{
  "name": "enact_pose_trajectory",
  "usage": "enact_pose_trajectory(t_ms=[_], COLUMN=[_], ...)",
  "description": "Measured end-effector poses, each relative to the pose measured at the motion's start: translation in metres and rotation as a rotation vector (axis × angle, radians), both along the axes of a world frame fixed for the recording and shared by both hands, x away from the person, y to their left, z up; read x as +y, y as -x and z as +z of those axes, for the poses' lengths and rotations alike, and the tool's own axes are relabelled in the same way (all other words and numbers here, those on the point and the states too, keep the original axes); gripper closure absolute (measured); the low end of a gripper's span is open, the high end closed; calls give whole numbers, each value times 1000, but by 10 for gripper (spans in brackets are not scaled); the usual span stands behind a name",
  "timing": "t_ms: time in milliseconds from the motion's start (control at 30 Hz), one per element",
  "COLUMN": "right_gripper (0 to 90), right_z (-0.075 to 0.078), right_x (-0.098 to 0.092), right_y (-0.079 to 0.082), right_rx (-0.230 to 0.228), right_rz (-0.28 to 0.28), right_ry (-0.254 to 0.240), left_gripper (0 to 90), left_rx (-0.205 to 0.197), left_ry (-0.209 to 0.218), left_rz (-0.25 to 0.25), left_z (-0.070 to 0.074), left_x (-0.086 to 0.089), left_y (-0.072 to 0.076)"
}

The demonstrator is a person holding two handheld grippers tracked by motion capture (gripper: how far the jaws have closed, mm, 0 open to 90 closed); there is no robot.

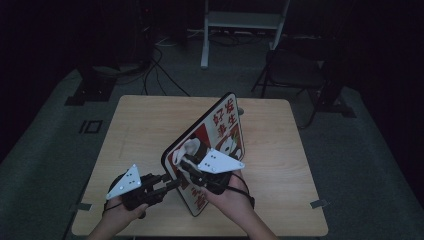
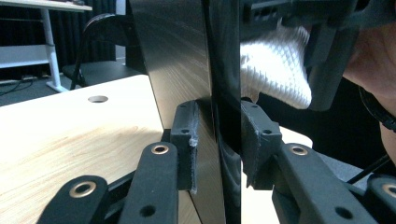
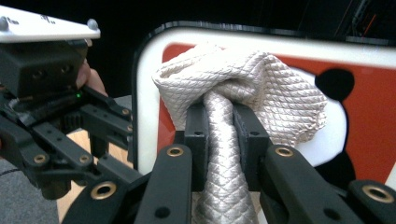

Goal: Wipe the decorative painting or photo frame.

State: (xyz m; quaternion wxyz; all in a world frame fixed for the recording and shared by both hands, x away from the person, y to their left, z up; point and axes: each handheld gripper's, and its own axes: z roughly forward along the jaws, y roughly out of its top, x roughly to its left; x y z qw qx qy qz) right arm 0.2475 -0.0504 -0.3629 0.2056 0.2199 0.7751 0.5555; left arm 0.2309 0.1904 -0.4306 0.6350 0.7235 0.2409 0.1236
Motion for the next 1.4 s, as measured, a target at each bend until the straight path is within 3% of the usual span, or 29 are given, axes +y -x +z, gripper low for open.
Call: enact_pose_trajectory(t_ms=[400, 933, 1400], right_gripper=[781, 782, 783], right_z=[-18, -60, -86], right_x=[-6, -18, -23], right_y=[2, 7, 11], right_rx=[17, 113, 166], right_rz=[-12, -25, -31], right_ry=[43, 112, 169], left_gripper=[703, 704, 703], left_rx=[3, 4, -1], left_ry=[5, 5, 7], left_rz=[-5, -8, -9], left_z=[0, 0, 0], left_x=[0, -1, -1], left_y=[-1, 0, 0])
